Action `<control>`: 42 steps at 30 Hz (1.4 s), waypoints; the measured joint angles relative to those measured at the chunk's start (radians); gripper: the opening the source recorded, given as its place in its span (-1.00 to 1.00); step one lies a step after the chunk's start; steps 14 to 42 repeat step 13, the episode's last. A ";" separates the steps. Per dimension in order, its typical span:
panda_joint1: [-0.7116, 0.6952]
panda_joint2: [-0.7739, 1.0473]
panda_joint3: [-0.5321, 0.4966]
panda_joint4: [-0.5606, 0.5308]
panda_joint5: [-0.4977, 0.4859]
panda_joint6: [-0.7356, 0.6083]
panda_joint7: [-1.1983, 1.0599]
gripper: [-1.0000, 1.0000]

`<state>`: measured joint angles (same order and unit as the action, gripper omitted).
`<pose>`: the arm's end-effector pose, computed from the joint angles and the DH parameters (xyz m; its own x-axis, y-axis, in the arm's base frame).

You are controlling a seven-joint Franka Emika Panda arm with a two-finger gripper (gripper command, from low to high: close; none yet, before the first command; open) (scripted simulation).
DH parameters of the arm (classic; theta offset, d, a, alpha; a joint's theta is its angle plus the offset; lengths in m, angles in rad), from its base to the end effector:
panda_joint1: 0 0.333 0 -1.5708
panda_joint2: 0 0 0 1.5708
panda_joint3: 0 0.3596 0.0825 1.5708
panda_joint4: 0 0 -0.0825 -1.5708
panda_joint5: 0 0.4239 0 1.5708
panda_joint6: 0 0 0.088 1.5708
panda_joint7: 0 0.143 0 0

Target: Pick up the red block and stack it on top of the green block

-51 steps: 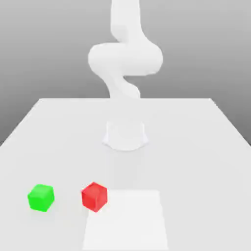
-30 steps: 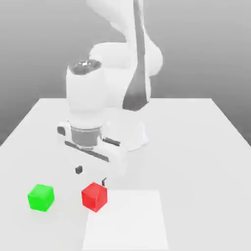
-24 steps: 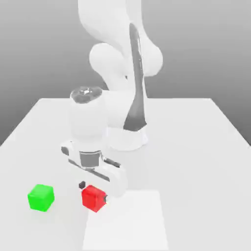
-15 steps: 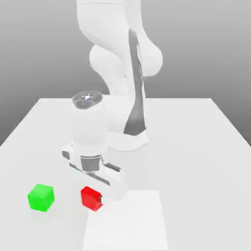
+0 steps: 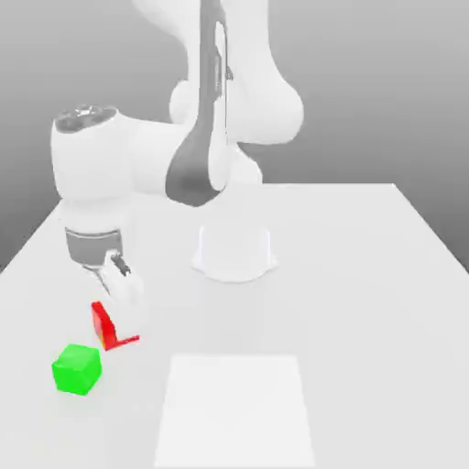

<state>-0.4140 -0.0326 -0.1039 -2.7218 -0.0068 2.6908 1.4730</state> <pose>0.3638 -0.2067 0.2070 -0.4022 -0.9155 -0.0003 -0.9155 0.4022 -0.0015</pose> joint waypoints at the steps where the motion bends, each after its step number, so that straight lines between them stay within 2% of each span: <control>1: -0.017 0.000 -0.008 0.011 -0.001 -0.011 0.030 -1.00; 4: -0.065 0.012 -0.030 0.042 0.001 -0.030 0.109 -1.00; 9: -0.089 0.162 0.002 0.057 0.041 0.105 0.101 -1.00; 10: -0.091 0.191 0.008 0.058 0.051 0.133 0.094 1.00; 42: -0.091 0.191 0.008 0.058 0.051 0.133 0.094 1.00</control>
